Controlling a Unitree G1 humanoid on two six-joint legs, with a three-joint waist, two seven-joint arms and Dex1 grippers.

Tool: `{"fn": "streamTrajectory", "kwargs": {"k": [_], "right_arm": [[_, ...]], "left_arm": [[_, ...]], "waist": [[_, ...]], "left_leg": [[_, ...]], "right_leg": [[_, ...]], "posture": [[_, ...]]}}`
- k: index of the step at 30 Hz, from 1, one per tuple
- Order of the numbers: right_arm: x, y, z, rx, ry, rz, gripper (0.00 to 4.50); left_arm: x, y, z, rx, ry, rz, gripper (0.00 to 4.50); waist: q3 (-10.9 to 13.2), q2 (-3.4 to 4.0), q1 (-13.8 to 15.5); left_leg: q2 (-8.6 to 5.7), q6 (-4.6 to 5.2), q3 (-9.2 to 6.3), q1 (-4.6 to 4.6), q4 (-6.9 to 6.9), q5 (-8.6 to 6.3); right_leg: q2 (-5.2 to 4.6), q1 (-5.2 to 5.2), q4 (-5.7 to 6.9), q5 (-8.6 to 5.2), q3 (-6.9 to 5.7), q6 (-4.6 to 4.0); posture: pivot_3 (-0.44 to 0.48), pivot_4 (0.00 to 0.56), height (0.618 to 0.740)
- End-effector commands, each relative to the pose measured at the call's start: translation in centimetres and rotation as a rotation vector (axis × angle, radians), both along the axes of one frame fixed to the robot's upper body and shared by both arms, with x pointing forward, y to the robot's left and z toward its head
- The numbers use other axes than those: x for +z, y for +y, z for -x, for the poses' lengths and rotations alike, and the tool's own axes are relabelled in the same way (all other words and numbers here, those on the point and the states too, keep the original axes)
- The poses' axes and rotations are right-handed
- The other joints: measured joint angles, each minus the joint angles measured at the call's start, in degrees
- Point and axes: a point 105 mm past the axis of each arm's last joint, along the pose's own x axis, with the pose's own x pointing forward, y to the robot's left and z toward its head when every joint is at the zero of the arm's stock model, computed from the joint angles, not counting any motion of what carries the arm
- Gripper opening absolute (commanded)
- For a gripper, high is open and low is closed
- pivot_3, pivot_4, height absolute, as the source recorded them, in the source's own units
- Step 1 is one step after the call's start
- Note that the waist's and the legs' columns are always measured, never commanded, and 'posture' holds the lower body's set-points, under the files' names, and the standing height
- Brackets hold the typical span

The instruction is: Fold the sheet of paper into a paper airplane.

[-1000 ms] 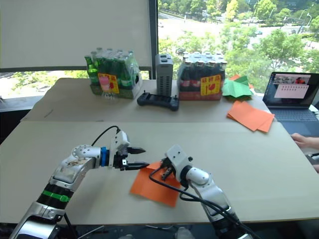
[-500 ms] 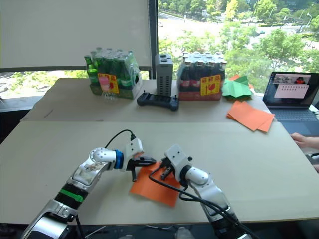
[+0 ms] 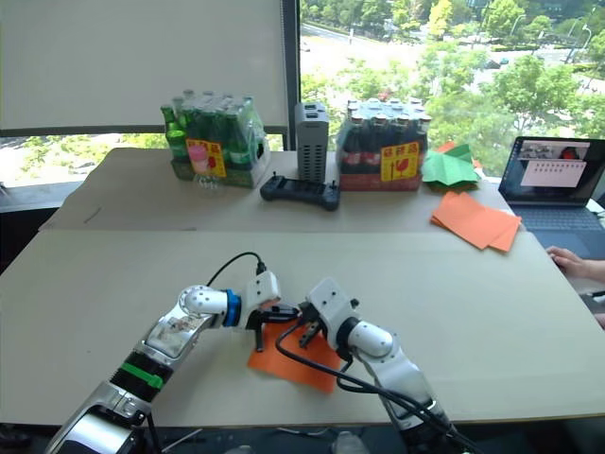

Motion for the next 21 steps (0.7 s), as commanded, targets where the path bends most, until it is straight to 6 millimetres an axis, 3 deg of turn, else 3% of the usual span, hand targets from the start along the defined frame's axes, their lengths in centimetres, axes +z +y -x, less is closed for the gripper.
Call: {"fn": "streamTrajectory", "kwargs": {"k": [1,6,15,21], "right_arm": [[-0.6,-0.5,-0.1,-0.020,0.004,0.049,0.00],[-1.7,-1.5,-0.6,-0.080,0.052,0.075,0.00],[-1.0,-1.8,-1.4,-0.122,0.028,0.043,0.00],[-2.1,-2.0,-1.0,-0.114,0.065,0.080,0.00]], "left_arm": [[0.1,-0.1,-0.3,-0.005,-0.008,-0.015,0.02],[0.7,-0.2,-0.6,-0.020,-0.024,-0.019,0.02],[0.6,-0.2,-0.8,-0.028,-0.018,-0.027,0.02],[0.8,-0.7,-1.1,-0.024,-0.019,-0.021,0.02]], "waist": [[0.00,0.00,-0.01],[0.00,0.00,-0.01],[0.00,0.00,-0.03],[0.00,0.00,0.02]], "left_leg": [[-0.01,0.00,0.00,0.00,0.00,0.00],[0.00,0.00,0.00,0.11,0.01,0.00],[-0.01,0.00,0.01,0.13,0.01,0.00],[-0.01,0.00,0.00,0.12,0.01,0.00]], "right_leg": [[0.00,0.00,0.00,0.00,0.00,0.00],[0.00,0.11,0.02,0.00,0.00,0.00],[0.00,0.12,0.03,0.00,0.00,0.00],[0.00,0.13,0.02,0.00,0.00,0.00]], "posture": [[0.000,0.150,0.733],[0.000,0.150,0.733],[0.000,0.150,0.733],[0.000,0.150,0.733]]}}
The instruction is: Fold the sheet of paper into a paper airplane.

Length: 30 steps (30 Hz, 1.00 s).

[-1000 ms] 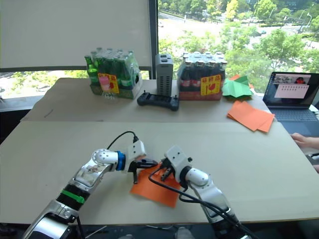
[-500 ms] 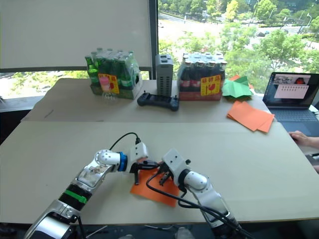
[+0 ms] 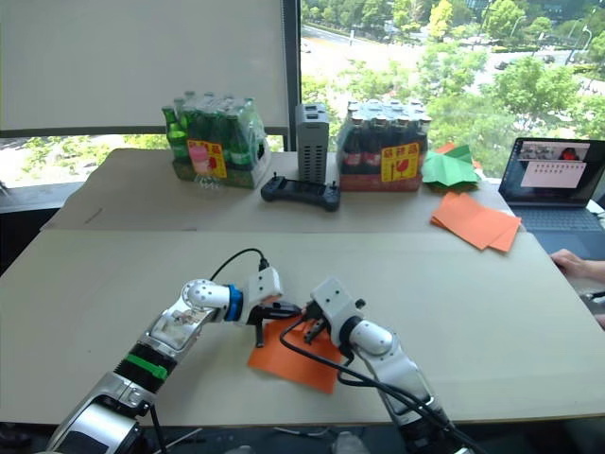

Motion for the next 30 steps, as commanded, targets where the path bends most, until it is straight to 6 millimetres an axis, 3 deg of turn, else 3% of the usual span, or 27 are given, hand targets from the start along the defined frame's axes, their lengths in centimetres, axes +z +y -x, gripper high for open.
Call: {"fn": "streamTrajectory", "kwargs": {"k": [1,8,17,30], "right_arm": [[-1.8,-1.0,0.3,-0.031,0.069,0.050,0.00],[-2.1,-1.0,0.6,-0.024,0.083,0.063,0.00],[-2.1,-1.0,0.7,-0.028,0.081,0.066,0.00],[-2.0,-0.8,0.6,-0.025,0.078,0.063,0.00]], "left_arm": [[0.7,-0.7,-0.5,-0.006,-0.027,0.001,0.02],[0.3,-1.7,-1.0,-0.027,-0.022,-0.024,0.02],[-3.5,0.4,-0.2,-0.021,0.052,-0.138,0.02],[-4.5,2.7,1.4,-0.007,0.101,-0.159,0.02]], "waist": [[0.00,0.00,0.09],[0.00,0.00,0.13],[-0.10,-0.04,0.14],[-0.40,-0.06,-0.21]], "left_leg": [[0.00,0.00,0.00,0.01,0.00,0.00],[-0.01,0.00,-0.01,0.01,0.00,0.00],[-0.03,0.00,0.00,0.25,-0.01,0.00],[0.03,0.01,0.02,0.48,-0.12,0.00]], "right_leg": [[0.00,0.01,0.00,0.00,0.00,0.00],[0.00,0.03,-0.01,0.00,0.00,0.01],[-0.01,0.25,-0.03,-0.02,0.00,0.02],[0.03,0.35,0.00,-0.09,0.03,0.04]], "posture": [[0.000,0.150,0.733],[0.000,0.150,0.733],[0.000,0.150,0.733],[0.000,0.150,0.733]]}}
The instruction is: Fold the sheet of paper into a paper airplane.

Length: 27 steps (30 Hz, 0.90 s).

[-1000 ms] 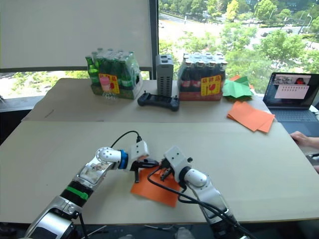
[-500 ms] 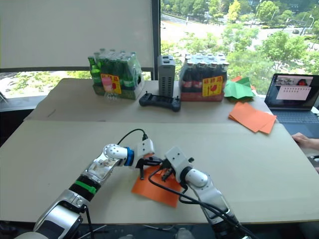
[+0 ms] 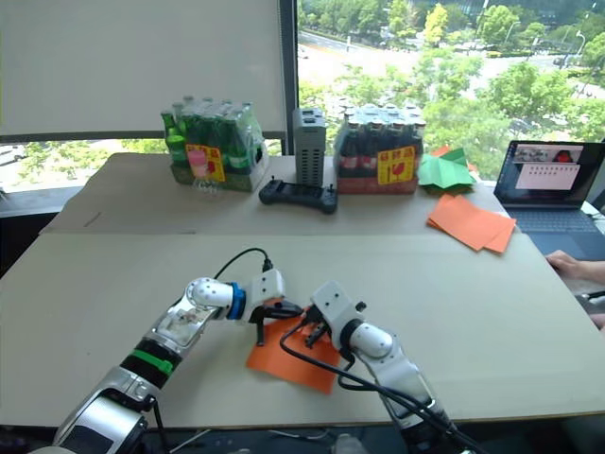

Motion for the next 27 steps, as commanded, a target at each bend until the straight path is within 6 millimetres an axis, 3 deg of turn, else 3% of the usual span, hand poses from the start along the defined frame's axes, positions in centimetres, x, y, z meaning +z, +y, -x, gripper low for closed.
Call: {"fn": "streamTrajectory", "kwargs": {"k": [1,10,18,27], "right_arm": [[-1.6,-0.7,0.2,-0.030,0.061,0.035,0.00],[-1.3,-0.2,0.1,-0.013,0.053,0.033,0.00],[-1.3,0.1,0.1,0.000,0.050,0.033,0.00],[0.5,0.4,-0.2,0.024,-0.012,0.000,0.00]], "left_arm": [[-3.4,2.5,1.4,0.046,0.127,-0.102,0.02],[-3.3,5.7,2.1,0.137,0.152,-0.119,0.02],[-3.1,7.4,3.3,0.181,0.176,-0.116,0.02],[0.3,8.4,1.4,0.249,0.081,-0.069,0.02]], "waist": [[-0.01,0.00,0.01],[-0.03,0.03,-0.28],[-0.05,0.06,-0.74],[-0.04,0.07,-0.95]], "left_leg": [[0.00,0.00,0.00,0.00,0.00,0.00],[0.05,0.00,0.00,0.05,-0.01,0.00],[0.07,0.00,0.00,0.08,-0.06,0.00],[0.07,0.00,0.00,0.05,-0.09,0.00]], "right_leg": [[0.00,0.00,0.01,-0.01,0.00,0.01],[0.04,-0.02,0.08,-0.25,0.01,0.32],[0.05,-0.03,0.11,-0.28,0.01,0.30],[0.05,-0.10,0.11,-0.29,0.01,0.30]], "posture": [[0.000,0.150,0.733],[0.000,0.150,0.733],[0.000,0.150,0.733],[0.000,0.150,0.733]]}}
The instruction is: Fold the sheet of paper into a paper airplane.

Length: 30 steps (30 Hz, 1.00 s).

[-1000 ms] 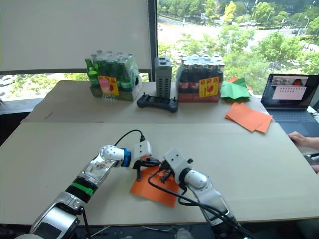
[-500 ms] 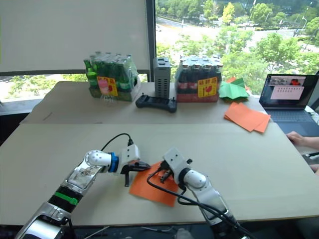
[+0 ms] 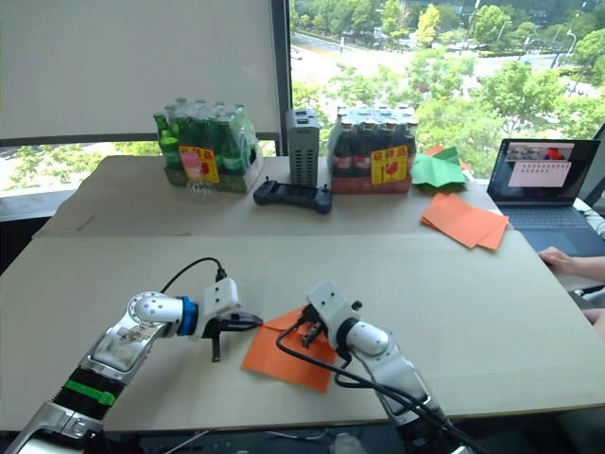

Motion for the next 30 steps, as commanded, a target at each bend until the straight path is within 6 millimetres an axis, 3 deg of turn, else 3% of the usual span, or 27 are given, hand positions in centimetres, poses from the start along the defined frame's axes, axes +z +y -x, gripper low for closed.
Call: {"fn": "streamTrajectory", "kwargs": {"k": [1,8,13,16,21,26,30], "right_arm": [[1.0,-0.1,-0.1,0.009,-0.041,-0.020,0.00],[5.8,-0.6,1.1,0.078,-0.157,-0.177,0.00],[7.2,-2.6,2.4,0.087,-0.145,-0.210,0.00],[7.0,-4.2,3.1,0.074,-0.115,-0.182,0.00],[4.7,-7.0,5.6,0.096,0.009,-0.072,0.00],[2.5,-8.1,8.0,0.153,0.121,0.027,0.00],[1.2,-8.5,8.2,0.144,0.154,0.079,0.00]], "left_arm": [[0.3,1.7,-1.0,0.085,0.007,-0.025,0.02],[5.1,1.3,-3.1,0.106,-0.089,0.097,0.02],[5.4,-1.4,-2.2,0.019,-0.056,0.181,0.02],[4.0,-3.6,-0.9,-0.060,-0.016,0.191,0.02],[1.4,-5.9,0.1,-0.125,0.032,0.171,0.02],[-0.2,-5.9,0.0,-0.146,0.035,0.105,0.02],[-1.4,-5.9,0.6,-0.181,0.038,0.051,0.02]], "waist": [[0.01,0.00,0.03],[0.41,0.04,0.31],[0.41,0.05,1.25],[0.41,0.05,1.65],[0.42,0.02,1.71],[0.43,0.01,1.18],[0.43,0.01,1.11]], "left_leg": [[0.00,0.00,0.00,-0.02,0.00,0.00],[-0.01,0.00,-0.04,-0.58,0.03,0.00],[-0.09,0.00,-0.05,-1.11,0.11,0.00],[-0.14,0.00,-0.05,-1.18,0.13,0.00],[-0.18,0.00,-0.05,-1.16,0.19,0.00],[-0.17,0.00,-0.02,-1.06,0.20,0.00],[-0.15,0.00,-0.02,-0.84,0.19,0.00]], "right_leg": [[0.00,-0.01,0.00,0.00,0.00,0.00],[0.00,-0.50,0.00,0.16,-0.03,-0.24],[-0.11,-0.96,-0.01,0.31,-0.07,-0.42],[-0.18,-0.97,-0.05,0.31,-0.08,-0.40],[-0.20,-0.94,-0.01,0.31,-0.09,-0.38],[-0.14,-0.87,-0.01,0.31,-0.04,-0.38],[-0.10,-0.49,-0.03,0.04,-0.02,0.05]], "posture": [[0.000,0.150,0.733],[0.000,0.150,0.733],[0.000,0.150,0.733],[0.000,0.150,0.733],[0.000,0.150,0.733],[0.000,0.150,0.733],[0.000,0.150,0.733]]}}
